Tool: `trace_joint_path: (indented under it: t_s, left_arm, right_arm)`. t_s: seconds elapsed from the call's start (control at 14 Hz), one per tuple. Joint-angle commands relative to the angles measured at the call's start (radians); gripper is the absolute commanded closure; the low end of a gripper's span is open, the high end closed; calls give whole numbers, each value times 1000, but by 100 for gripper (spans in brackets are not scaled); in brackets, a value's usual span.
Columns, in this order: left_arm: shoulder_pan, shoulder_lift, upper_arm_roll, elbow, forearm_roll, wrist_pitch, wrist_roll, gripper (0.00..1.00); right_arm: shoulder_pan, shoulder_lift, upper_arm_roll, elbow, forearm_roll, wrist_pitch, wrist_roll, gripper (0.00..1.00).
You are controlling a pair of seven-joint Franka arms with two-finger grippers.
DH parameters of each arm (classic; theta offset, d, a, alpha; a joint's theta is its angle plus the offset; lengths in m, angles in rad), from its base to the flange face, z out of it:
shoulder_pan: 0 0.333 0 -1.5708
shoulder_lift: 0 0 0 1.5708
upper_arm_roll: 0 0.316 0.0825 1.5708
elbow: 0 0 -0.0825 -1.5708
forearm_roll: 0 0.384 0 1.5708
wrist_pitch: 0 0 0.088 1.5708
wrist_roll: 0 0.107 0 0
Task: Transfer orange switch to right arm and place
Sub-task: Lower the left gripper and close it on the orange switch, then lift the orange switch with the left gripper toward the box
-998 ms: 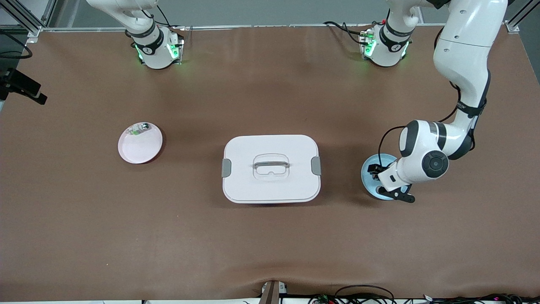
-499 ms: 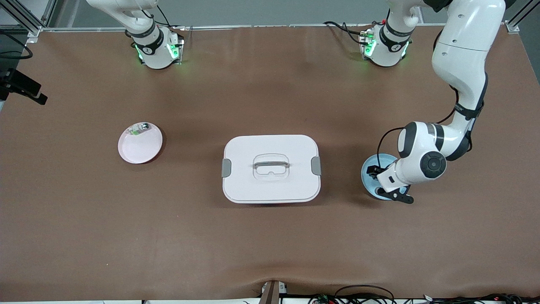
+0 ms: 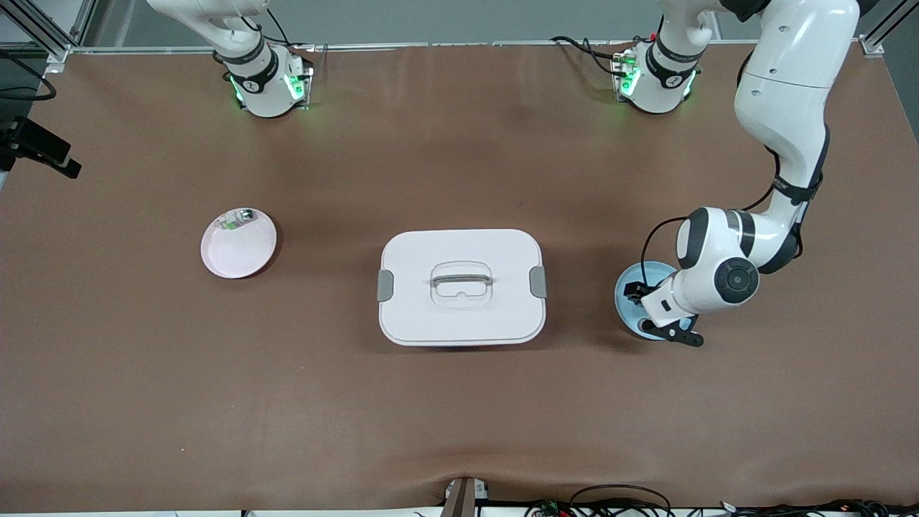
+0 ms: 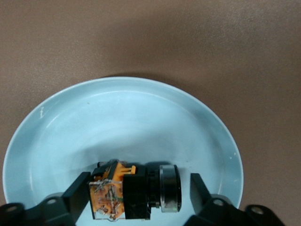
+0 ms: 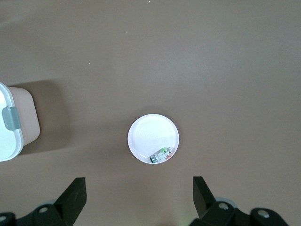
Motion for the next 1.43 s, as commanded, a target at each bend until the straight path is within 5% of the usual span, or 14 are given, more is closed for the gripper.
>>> trace_joint_path:
  t_s: [0.0, 0.14, 0.29, 0.78, 1.35]
  left_arm:
    - [12, 2, -12, -4, 20, 21, 6, 32]
    - [12, 2, -12, -4, 20, 24, 7, 56]
    - [7, 2, -12, -4, 20, 24, 9, 68]
    - [12, -52, -12, 5, 18, -27, -19, 67]
    - [32, -242, -16, 78, -189, -353, -390, 68]
  right_arm:
    - [-18, -10, 12, -9, 12, 10, -5, 0]
    - [-19, -12, 12, -7, 12, 7, -7, 0]
    - [-19, -12, 12, -6, 12, 8, -7, 0]
    - [-21, -12, 11, -4, 12, 4, -10, 0]
    - [-50, -13, 9, -3, 12, 4, -31, 0]
